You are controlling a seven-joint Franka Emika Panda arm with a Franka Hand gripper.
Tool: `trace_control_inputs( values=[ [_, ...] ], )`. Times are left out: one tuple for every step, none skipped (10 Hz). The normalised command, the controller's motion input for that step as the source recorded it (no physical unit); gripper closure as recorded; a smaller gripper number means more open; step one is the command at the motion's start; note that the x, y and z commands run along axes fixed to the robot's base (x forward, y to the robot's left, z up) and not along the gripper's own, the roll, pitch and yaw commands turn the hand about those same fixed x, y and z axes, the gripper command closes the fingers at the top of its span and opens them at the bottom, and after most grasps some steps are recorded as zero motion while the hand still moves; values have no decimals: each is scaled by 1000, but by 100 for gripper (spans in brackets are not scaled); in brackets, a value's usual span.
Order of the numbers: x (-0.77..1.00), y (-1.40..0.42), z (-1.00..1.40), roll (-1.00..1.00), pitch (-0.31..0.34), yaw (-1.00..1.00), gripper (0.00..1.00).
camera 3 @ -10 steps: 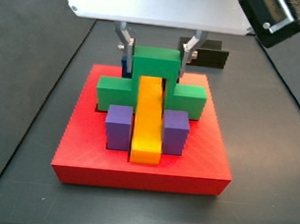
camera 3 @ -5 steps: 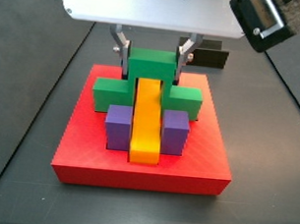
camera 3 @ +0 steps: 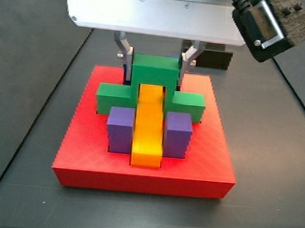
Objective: Pick up the green object. Move up. Move to above the board. Insert the green object.
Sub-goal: Insert the green object.
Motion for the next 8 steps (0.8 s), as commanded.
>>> trace_control_inputs(
  values=[
    [0,0,-443,0,-103,-9,100],
    [-11,0,-563,0,-107,-57,100],
    [-54,0,-577,20,-123,-66,100],
    [-77,0,-577,41,-126,-77,100],
    [-111,0,-589,63,-130,-97,100],
    [-103,0,-514,61,-116,-103,100],
    [0,0,0,-41,-69,0,100],
    [0,0,0,0,0,0,100]
  ],
)
